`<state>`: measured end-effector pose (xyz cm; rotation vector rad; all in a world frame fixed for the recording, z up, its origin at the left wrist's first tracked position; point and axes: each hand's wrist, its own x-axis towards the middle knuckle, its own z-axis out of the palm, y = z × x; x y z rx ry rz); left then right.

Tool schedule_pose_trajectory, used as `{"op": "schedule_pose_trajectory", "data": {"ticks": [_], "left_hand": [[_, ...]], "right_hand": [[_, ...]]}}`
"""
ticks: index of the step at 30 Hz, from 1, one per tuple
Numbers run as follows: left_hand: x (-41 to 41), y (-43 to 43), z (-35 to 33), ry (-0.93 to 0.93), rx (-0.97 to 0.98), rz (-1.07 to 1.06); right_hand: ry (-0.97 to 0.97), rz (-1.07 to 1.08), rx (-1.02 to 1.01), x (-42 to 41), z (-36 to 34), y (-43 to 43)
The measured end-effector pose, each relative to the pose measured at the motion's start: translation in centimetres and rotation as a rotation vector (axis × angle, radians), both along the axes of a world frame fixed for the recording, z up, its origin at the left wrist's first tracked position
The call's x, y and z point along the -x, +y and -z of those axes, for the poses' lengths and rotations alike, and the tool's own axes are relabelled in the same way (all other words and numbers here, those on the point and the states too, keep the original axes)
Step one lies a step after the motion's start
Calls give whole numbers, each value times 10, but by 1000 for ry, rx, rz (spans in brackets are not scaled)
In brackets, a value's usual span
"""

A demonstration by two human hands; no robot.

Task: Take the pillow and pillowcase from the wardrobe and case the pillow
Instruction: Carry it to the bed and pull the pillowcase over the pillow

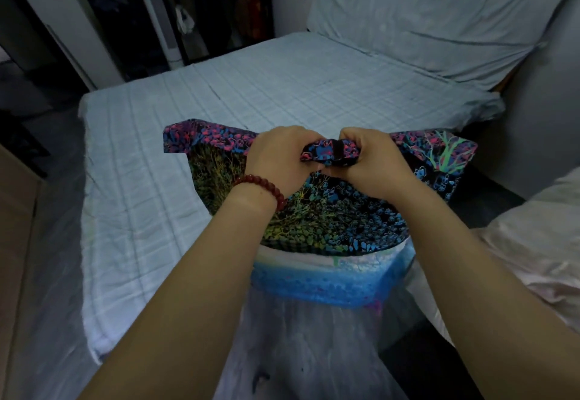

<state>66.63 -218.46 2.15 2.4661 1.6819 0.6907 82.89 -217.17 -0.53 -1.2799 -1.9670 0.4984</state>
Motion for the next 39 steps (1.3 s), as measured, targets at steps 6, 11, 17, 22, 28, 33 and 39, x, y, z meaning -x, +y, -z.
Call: {"op": "schedule_pose_trajectory", "data": {"ticks": [6,11,17,22,28,33,39], "left_hand": [[-3,71,-9,-27,0,90],[-11,134,-17,-7,27,204],[-30,189,-19,10,-4,326],[-66,229,-24,-69,-100,429],[-129,278,-23,-91,-67,501],[-192,322,-22,-87,-46,541],[-251,378,-16,-119,-78,574]], "right_hand": [[10,106,-20,-5,-8,57],[30,203,-8,-14,-14,102],[60,290,-22,-31,-21,137],[27,383,-60,-66,-34,165],[27,483,-54,-126,-33,200],[36,533,-22,-185,-31,238],[7,590,-62,-241,-30,285]]}}
